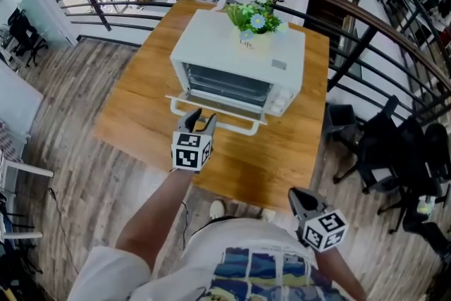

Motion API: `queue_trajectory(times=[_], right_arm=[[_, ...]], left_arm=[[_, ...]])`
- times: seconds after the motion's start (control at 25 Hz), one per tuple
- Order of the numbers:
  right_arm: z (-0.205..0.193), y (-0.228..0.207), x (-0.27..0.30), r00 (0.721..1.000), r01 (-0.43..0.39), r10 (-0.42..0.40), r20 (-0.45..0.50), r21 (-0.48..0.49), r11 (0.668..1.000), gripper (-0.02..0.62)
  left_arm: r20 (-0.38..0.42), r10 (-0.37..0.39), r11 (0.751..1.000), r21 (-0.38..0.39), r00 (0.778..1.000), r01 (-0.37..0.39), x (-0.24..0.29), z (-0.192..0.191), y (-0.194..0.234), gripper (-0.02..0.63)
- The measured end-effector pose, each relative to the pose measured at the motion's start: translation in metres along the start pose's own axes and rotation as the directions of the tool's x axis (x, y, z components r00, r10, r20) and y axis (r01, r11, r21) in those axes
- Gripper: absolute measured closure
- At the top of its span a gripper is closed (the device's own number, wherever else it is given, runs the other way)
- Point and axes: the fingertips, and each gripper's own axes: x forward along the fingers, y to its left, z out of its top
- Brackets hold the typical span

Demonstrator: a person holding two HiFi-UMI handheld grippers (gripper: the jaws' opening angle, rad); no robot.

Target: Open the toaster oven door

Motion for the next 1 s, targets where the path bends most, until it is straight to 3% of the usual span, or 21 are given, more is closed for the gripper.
queue_trajectory(times=[1.0], right_arm=[[-0.009, 0.012, 0.004, 0.999, 0.014, -0.014, -0.035, 0.003, 1.000, 0.594]], left_arm=[[-0.016, 0.004, 1.000, 0.001, 1.000, -0.004, -0.014, -0.059, -0.003, 0.428]])
